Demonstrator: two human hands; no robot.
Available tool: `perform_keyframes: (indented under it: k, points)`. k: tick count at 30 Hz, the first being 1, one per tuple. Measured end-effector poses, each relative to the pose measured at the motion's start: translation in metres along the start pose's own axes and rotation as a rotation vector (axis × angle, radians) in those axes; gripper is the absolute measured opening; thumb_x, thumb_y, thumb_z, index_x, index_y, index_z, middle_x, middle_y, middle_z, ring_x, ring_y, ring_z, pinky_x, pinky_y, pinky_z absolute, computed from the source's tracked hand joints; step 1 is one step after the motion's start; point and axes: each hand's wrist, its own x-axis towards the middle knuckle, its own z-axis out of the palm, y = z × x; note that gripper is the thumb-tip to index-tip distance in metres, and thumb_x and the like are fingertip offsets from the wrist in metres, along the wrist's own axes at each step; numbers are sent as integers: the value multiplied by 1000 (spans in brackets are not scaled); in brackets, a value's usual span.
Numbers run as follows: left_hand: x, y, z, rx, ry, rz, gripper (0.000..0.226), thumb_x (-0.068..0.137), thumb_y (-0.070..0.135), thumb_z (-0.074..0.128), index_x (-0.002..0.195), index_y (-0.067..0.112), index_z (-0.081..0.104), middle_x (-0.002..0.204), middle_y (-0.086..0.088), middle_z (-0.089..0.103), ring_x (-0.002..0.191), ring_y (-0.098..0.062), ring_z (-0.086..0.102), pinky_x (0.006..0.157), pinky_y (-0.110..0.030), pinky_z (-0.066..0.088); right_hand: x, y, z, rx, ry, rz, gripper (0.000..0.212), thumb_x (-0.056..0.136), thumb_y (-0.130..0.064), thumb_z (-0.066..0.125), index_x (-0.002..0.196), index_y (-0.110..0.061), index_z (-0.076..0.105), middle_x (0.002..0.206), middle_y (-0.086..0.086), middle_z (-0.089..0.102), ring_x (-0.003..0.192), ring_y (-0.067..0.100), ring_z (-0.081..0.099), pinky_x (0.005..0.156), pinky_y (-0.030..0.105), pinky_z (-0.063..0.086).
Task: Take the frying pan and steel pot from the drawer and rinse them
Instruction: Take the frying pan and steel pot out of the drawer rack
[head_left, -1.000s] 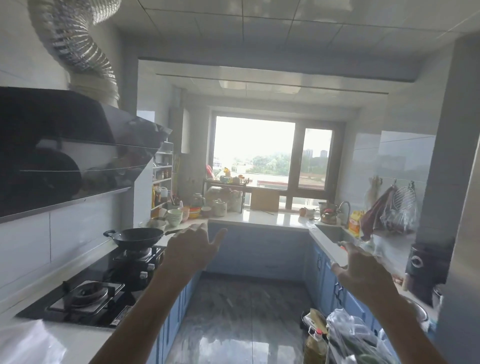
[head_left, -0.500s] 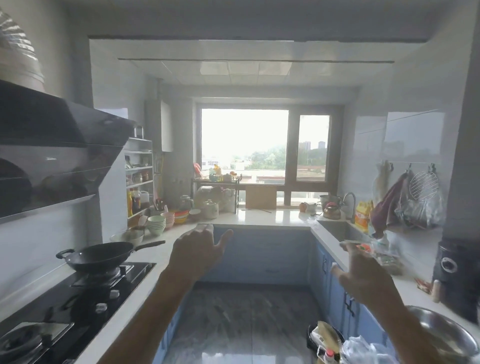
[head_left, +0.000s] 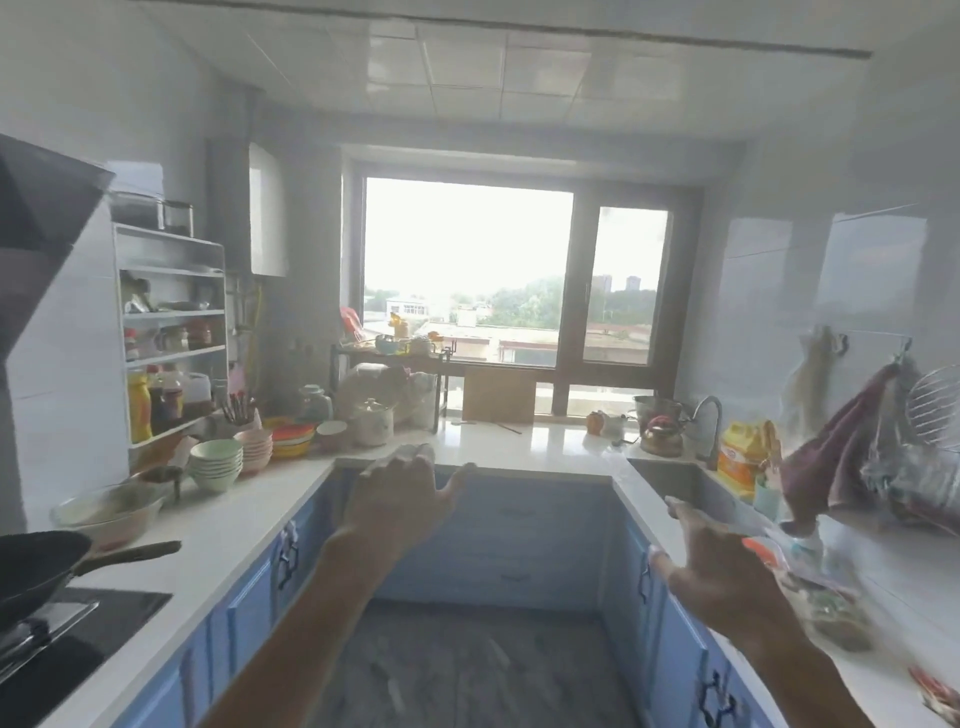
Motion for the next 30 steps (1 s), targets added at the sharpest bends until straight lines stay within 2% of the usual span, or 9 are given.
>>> perform_keyframes:
  k: [5,10,14,18,21,26,30]
  points:
    - [141,-16,71,-34,7,30,63,91,62,33,125,13,53,134,-5,55,117,-25,55,93,-34,41,138,7,65,31,-12,40,62,87,-30,58,143,-19,33,144,2,46,128,22,47,101,37,40]
    - [276,-24,130,-65,-29,24,64,91,62,33,130,15,49,131,-6,58,115,-27,57,90,-36,43,275,15,110,66,-21,36,60,89,-30,56,143,-20,33,147,-4,41,132,15,42,102,31,38]
    - [372,-18,189,-109,-65,58,65,92,60,32,140,16,38,131,-6,58,117,-27,55,93,-36,41,370,42,154,76,-24,91,60,88,-31,57,143,-22,34,146,-3,43,131,18,43,102,33,39]
    - [460,-8,260,-102,-79,52,63,92,60,32,137,16,39,125,-5,60,110,-28,57,86,-36,41,463,76,210,98,-53,113,59,89,-30,58,142,-20,35,146,-3,43,133,18,41,105,33,36]
    - [527,1,318,-93,-100,43,65,92,60,31,140,16,35,130,-6,57,113,-29,57,86,-38,42,538,108,253,140,-40,111,56,88,-29,59,140,-19,41,143,-1,47,131,21,44,104,35,37]
    - [632,15,413,-118,-225,-10,65,93,59,32,143,18,34,142,-7,49,124,-28,51,96,-43,40,677,159,312,193,-136,114,47,88,-25,59,133,-15,49,135,6,55,125,25,50,102,34,36]
    - [699,11,504,-184,-374,-39,59,92,58,36,138,23,43,139,0,53,125,-23,51,98,-42,40,761,190,392,262,-315,124,42,87,-25,60,128,-17,54,129,3,60,120,19,54,100,27,35]
